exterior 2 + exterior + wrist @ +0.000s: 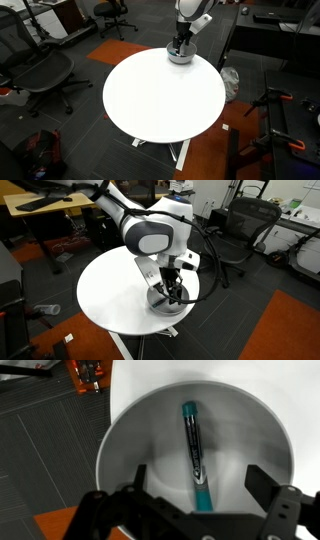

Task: Remove the marker from the bowl and put it on the table

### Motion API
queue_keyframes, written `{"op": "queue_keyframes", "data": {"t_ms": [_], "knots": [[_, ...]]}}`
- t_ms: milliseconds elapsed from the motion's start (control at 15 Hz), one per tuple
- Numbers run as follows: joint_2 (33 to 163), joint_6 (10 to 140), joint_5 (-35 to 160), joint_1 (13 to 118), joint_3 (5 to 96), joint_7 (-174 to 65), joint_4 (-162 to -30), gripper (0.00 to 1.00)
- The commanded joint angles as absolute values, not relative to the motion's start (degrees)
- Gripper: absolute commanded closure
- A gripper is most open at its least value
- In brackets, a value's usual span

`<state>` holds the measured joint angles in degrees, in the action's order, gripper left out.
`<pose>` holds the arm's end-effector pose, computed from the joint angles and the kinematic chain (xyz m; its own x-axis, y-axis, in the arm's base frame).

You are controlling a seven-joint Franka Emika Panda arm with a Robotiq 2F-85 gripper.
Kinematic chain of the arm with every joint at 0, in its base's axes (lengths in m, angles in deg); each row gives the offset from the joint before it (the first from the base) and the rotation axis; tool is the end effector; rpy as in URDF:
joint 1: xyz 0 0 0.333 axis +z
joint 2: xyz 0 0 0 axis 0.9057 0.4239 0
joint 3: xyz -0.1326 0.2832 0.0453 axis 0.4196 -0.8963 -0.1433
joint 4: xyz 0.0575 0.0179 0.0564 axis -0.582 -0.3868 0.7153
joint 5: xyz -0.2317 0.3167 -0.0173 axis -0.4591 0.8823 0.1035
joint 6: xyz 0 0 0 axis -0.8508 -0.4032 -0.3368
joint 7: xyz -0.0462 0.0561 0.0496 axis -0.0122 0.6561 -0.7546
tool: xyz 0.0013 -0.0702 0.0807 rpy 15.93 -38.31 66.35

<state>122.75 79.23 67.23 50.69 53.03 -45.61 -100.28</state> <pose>0.6361 -0.2351 0.1845 0.9615 -0.2743 0.0148 -0.2747 -0.9596 0.0612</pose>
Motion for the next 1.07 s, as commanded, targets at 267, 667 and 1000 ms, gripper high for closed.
{"op": "queue_keyframes", "data": {"t_ms": [267, 667, 1000], "knots": [[126.9, 78.1, 68.3, 49.7, 52.0, -45.0, -95.0, 0.00], [129.0, 77.5, 68.3, 49.8, 51.9, -45.3, -92.9, 0.00], [130.4, 76.9, 68.2, 49.8, 51.8, -45.3, -91.1, 0.34]]}}
